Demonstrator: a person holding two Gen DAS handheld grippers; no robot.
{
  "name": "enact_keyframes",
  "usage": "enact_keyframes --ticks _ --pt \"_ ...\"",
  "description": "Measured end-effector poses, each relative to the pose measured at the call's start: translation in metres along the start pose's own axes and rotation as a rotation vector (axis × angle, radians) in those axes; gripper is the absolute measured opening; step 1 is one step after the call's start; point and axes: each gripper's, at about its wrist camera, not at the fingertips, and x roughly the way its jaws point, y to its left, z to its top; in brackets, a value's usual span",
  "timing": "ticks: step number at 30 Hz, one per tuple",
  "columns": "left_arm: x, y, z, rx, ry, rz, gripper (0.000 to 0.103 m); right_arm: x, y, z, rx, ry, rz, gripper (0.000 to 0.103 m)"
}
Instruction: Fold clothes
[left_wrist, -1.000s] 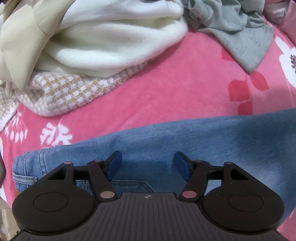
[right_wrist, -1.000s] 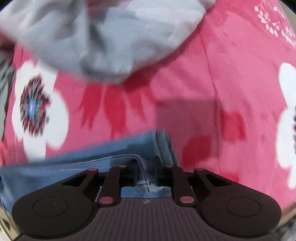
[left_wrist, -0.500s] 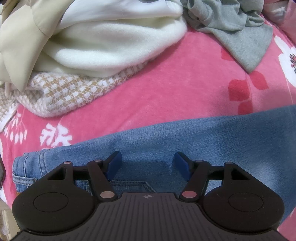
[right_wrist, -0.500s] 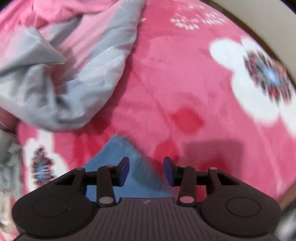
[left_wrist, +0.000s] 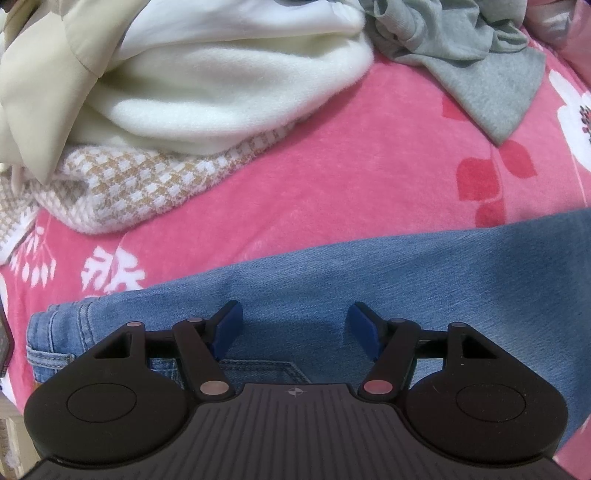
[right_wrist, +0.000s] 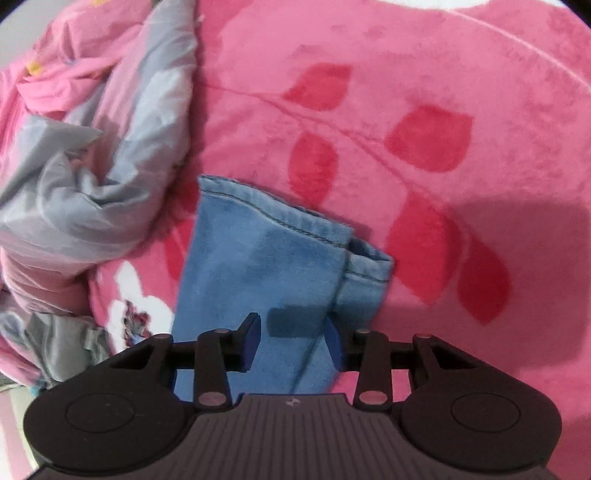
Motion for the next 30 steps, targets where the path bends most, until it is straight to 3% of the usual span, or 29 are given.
enact_keyframes --ticks 5,6,7,9,18,26,30 --pt "0.0 0.0 -0.002 -0.011 -0.005 0.004 0.066 0.002 -0.005 -0.007 0.027 -0.019 0.019 0.036" --pt "0.0 0.0 -0.002 -0.014 -0.006 0.004 0.066 0.0 -0.004 -0.009 0.018 -0.03 0.022 0.019" --pt "0.0 0.0 -0.002 -0.016 -0.007 0.005 0.066 -0.001 -0.003 -0.011 0.005 -0.04 0.022 0.009" --pt "0.0 0.0 -0.003 -0.016 -0.009 0.005 0.066 -0.004 0.0 -0.014 -0.019 -0.059 0.022 0.002" --pt "-0.004 0.007 -0.003 -0.021 0.014 0.009 0.066 -0.049 0.025 -0.027 -0.098 -0.123 0.014 0.001" --pt "-0.005 0.006 -0.005 -0.016 0.015 0.009 0.066 -0.012 0.007 -0.024 -0.203 -0.094 -0.143 0.001" --pt "-0.005 0.007 -0.007 -0.012 0.009 0.006 0.066 -0.009 -0.001 -0.024 -0.212 -0.115 -0.137 0.003"
